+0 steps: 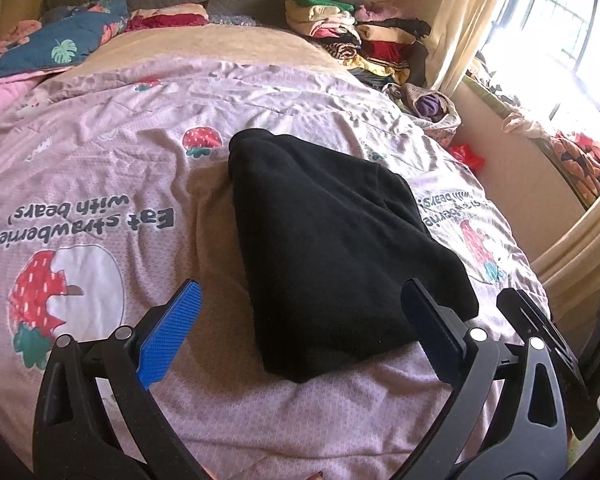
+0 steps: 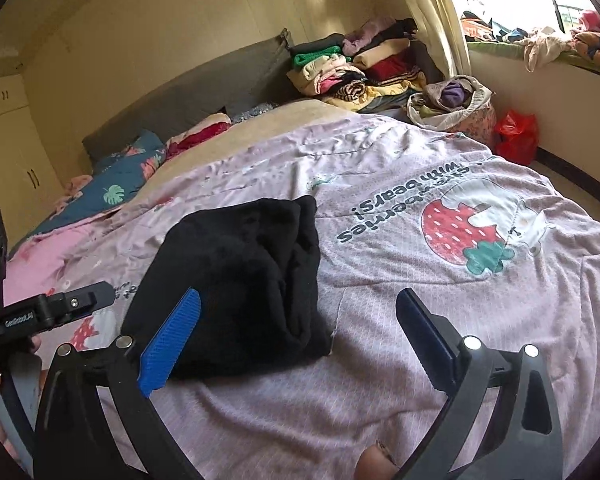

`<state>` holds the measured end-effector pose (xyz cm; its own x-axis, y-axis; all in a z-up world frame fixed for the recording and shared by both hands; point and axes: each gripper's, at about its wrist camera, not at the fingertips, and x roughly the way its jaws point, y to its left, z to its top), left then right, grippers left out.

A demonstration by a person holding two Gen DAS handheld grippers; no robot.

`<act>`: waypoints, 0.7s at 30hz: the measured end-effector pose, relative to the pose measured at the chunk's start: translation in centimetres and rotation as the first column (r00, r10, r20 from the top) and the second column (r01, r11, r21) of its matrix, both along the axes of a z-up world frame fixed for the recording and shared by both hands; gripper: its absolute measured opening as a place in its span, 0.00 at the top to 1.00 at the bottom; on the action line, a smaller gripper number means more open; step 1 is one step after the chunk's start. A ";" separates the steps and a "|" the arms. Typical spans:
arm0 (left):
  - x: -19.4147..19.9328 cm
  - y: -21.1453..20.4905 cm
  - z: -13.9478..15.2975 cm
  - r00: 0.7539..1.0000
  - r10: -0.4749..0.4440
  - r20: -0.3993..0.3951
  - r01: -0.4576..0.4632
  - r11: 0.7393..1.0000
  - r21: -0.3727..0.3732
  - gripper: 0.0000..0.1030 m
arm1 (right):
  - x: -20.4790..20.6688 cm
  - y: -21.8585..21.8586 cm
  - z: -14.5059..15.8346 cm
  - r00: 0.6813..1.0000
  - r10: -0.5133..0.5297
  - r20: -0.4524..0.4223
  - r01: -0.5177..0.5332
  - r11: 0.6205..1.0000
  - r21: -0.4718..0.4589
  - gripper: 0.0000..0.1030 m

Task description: Fold small clothes

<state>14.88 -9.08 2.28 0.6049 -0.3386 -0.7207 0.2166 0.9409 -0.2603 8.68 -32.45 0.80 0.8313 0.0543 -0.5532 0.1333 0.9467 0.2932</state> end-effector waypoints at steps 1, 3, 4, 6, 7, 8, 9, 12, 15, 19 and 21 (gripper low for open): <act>-0.3 0.1 0.1 1.000 -0.003 0.004 0.003 1.000 0.001 0.09 | -0.3 0.2 0.1 1.000 0.002 0.003 -0.002 1.000 -0.003 0.05; -0.9 0.2 0.2 1.000 -0.009 0.010 0.009 1.000 0.006 0.09 | -0.9 0.5 0.4 1.000 0.004 0.012 -0.004 1.000 -0.011 0.05; -1.2 0.2 0.3 1.000 -0.013 0.013 0.013 1.000 0.008 0.09 | -1.4 0.8 0.5 1.000 0.003 0.019 -0.003 1.000 -0.019 0.05; -2.1 0.4 0.4 1.000 -0.019 0.022 0.018 1.000 0.014 0.09 | -2.2 1.2 0.8 0.999 0.007 0.035 -0.006 0.999 -0.034 0.05; -2.4 0.5 0.4 1.000 -0.019 0.024 0.019 1.000 0.015 0.09 | -2.7 1.5 1.0 0.999 0.005 0.044 -0.003 0.999 -0.046 0.05; -2.9 0.7 0.3 0.999 -0.020 0.028 0.019 1.000 0.016 0.09 | -3.1 1.7 1.1 0.999 0.005 0.052 -0.002 0.998 -0.055 0.05; -3.4 0.9 0.3 0.999 -0.018 0.033 0.017 1.000 0.018 0.09 | -3.6 2.0 1.3 0.998 0.005 0.065 0.000 0.998 -0.070 0.05; -4.6 1.3 0.2 0.999 -0.015 0.048 0.014 1.000 0.026 0.09 | -4.9 2.6 1.7 0.995 -0.001 0.104 0.012 0.994 -0.109 0.04; -5.9 1.8 0.1 0.998 -0.016 0.066 0.014 1.000 0.028 0.09 | -6.0 3.1 1.9 0.991 0.004 0.132 0.014 0.991 -0.135 0.04; -7.6 2.6 0.1 0.996 -0.018 0.086 0.015 0.999 0.032 0.09 | -7.4 3.9 2.1 0.987 0.017 0.157 0.009 0.986 -0.164 0.04; -8.4 3.1 -0.1 0.996 -0.014 0.088 0.012 1.000 0.025 0.09 | -8.1 4.4 2.0 0.987 0.029 0.161 0.001 0.983 -0.181 0.04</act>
